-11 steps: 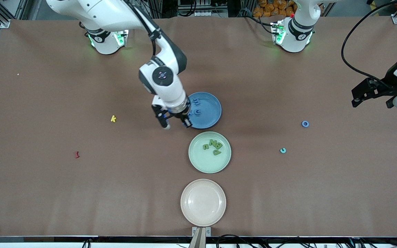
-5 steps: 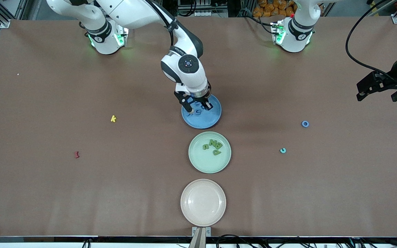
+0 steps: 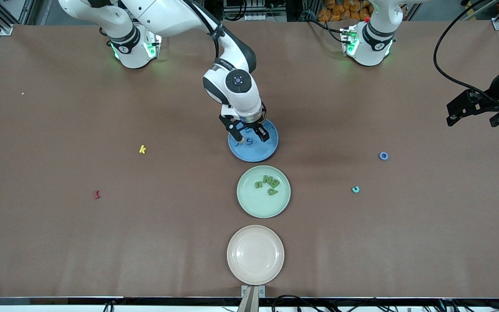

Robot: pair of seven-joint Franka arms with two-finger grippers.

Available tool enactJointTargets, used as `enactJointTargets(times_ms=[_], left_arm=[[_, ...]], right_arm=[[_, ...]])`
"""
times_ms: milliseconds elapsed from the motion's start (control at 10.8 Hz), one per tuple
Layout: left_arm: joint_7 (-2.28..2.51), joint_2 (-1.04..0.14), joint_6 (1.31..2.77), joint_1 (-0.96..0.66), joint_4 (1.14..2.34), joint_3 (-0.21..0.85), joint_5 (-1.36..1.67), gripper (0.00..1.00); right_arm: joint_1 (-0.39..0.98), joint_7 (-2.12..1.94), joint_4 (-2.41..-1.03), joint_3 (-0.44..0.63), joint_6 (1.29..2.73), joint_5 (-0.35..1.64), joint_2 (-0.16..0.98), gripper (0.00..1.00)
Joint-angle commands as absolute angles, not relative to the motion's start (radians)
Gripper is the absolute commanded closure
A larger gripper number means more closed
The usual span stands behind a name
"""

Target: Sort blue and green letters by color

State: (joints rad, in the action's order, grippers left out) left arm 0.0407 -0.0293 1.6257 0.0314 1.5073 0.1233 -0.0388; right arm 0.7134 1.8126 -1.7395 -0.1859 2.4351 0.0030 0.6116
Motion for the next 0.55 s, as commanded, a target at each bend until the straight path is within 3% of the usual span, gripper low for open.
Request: enactJointTargets(times_ms=[0, 462], left_arm=[[0.012, -0.014, 1.617, 0.041, 1.519, 0.115, 0.026, 0.0], [0.014, -0.017, 1.615, 0.038, 1.517, 0.117, 0.025, 0.0]], right_arm=[[0.649, 1.732, -1.721, -0.186, 2.356, 0.006, 0.58, 0.0], [0.49, 1.354, -1.723, -0.046, 2.217, 0.006, 0.486, 0.0]])
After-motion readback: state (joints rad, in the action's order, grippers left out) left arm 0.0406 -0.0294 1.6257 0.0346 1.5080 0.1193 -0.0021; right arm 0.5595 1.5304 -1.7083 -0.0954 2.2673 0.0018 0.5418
